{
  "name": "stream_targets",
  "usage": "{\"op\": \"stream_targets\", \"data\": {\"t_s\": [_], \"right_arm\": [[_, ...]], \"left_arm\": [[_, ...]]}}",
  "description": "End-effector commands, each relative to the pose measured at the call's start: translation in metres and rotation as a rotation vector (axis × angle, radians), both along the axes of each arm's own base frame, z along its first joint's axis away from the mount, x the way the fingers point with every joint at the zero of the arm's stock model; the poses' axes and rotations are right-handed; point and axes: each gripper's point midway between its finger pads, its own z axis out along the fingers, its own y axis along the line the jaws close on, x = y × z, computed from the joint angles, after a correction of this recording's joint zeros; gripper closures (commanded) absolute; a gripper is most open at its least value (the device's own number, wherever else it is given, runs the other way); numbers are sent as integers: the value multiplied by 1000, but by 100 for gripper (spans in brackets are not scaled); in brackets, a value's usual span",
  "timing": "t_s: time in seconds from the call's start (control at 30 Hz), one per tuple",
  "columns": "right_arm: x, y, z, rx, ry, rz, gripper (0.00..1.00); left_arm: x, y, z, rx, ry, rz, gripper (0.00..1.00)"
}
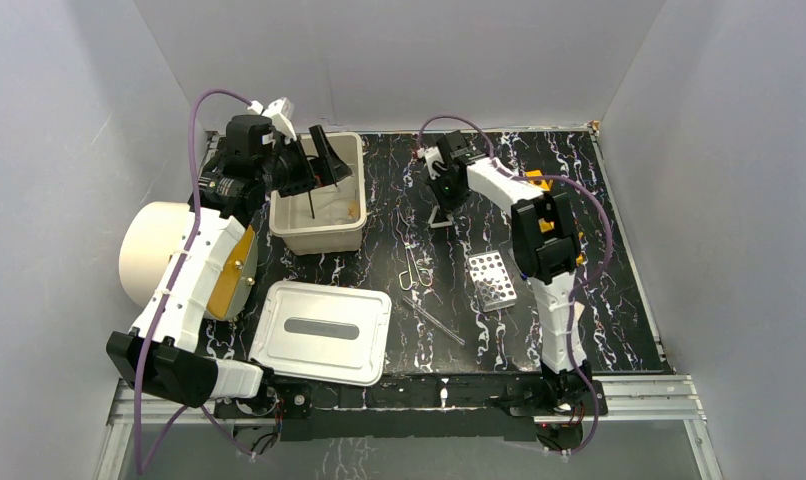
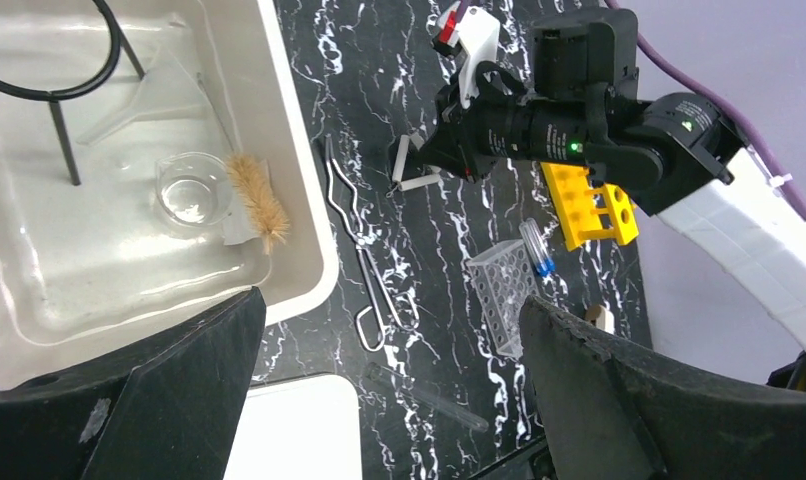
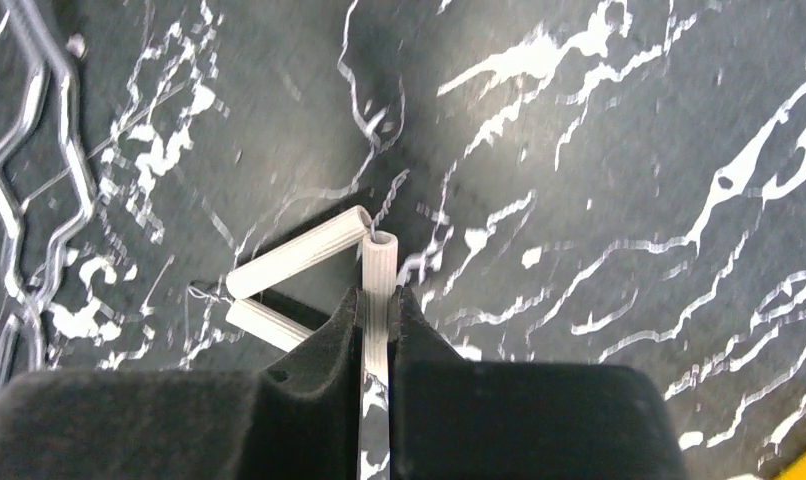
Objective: Organize the chemistry lab equipment
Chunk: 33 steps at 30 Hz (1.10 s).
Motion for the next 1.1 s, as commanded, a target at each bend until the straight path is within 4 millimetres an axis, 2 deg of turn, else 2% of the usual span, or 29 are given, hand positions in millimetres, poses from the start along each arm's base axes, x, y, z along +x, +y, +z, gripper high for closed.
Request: {"op": "stream_targets", "data": {"t_s": [0.0, 0.1, 0.27, 0.37, 0.5, 0.67, 0.93, 1.07], "right_arm": [[9, 4, 87, 112, -207, -3, 98], [-7, 7, 116, 209, -248, 2, 98], [-45, 18, 172, 402, -338, 59, 99], [-67, 22, 202, 490, -370, 98, 98], [-91, 28, 228, 563, -369, 145, 98], [-112, 33, 240, 620, -350, 204, 97], [-123, 38, 243, 657, -328, 237, 97], [-124, 42, 245, 673, -317, 252, 97]], "left_arm": [[-6, -15, 7, -71, 13, -59, 2], [-6, -28, 4, -122, 44, -104, 2], [-8, -56, 4, -226, 95, -193, 6], [-16, -87, 6, -280, 139, -271, 10], [-21, -127, -2, -287, 173, -339, 16], [-23, -154, -12, -328, 199, -381, 27], [-19, -167, -24, -361, 224, -398, 53], [-17, -172, -35, -351, 251, -405, 54]]}}
